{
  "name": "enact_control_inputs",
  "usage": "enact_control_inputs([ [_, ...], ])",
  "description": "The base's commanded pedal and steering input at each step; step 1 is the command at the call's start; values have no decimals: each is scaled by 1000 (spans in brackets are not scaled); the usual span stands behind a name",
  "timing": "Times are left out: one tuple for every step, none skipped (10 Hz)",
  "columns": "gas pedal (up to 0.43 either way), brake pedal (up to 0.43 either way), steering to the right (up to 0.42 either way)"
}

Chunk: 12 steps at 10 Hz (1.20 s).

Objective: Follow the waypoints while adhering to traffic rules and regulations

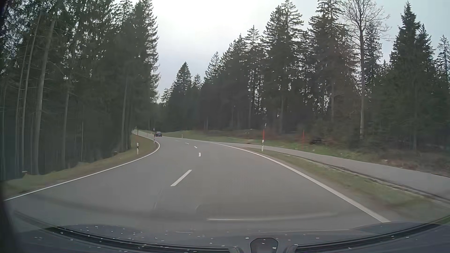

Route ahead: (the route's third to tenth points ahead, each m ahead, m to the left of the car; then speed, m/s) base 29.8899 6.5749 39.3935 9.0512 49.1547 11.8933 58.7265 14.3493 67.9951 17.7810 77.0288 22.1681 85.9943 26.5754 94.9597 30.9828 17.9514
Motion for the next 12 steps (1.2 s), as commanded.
enact_control_inputs([
  [20, 0, -33],
  [20, 0, -33],
  [20, 0, -33],
  [20, 0, -33],
  [8, 0, -33],
  [0, 0, -33],
  [0, 0, -33],
  [0, 0, -33],
  [0, 0, -33],
  [0, 0, -33],
  [0, 0, -33],
  [0, 0, -33],
])
